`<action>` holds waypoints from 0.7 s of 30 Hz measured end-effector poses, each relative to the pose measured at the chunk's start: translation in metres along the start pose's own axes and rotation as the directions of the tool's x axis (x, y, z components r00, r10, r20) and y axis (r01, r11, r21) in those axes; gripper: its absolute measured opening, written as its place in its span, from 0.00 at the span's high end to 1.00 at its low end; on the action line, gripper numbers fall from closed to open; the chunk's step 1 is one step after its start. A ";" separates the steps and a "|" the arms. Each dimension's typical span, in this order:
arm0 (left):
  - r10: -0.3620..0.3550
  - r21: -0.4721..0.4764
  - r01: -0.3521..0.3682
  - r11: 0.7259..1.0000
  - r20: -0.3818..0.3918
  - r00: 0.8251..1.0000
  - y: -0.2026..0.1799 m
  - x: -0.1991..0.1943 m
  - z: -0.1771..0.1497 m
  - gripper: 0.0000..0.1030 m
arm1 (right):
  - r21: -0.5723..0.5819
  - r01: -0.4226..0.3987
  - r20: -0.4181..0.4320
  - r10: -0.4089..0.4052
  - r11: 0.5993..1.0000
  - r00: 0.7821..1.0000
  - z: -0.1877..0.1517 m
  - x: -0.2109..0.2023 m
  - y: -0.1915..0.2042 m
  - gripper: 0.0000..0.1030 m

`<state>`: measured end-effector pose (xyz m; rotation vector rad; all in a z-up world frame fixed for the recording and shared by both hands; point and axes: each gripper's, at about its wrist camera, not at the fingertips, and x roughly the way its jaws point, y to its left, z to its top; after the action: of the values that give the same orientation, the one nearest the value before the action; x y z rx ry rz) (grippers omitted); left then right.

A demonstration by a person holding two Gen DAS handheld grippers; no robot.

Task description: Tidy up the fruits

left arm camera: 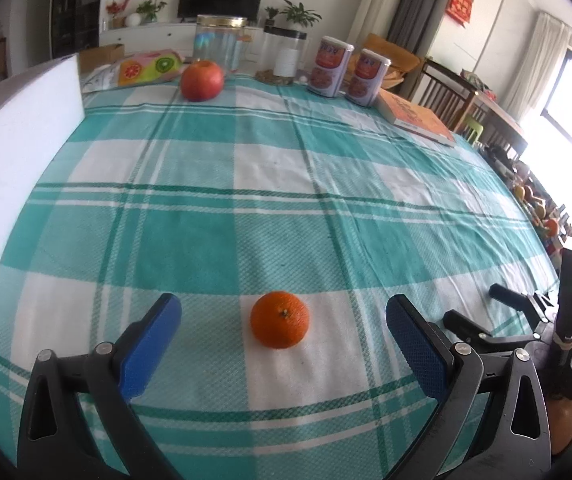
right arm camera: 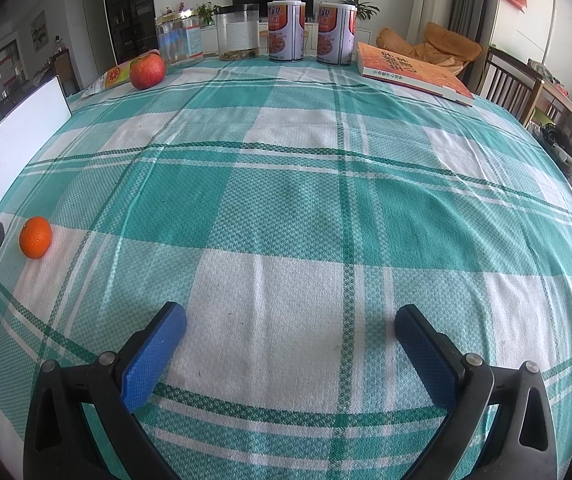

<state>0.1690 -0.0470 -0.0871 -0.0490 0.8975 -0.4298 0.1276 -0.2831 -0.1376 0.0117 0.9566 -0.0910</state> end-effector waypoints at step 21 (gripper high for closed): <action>0.152 0.022 -0.151 0.988 -0.025 0.988 0.040 0.007 0.001 0.70 | 0.000 0.000 0.000 0.000 1.000 1.000 0.000 0.000 0.000 0.00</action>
<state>0.1870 -0.0132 -0.1003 0.0431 0.9165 -0.2982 0.1278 -0.2831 -0.1375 0.0113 0.9566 -0.0907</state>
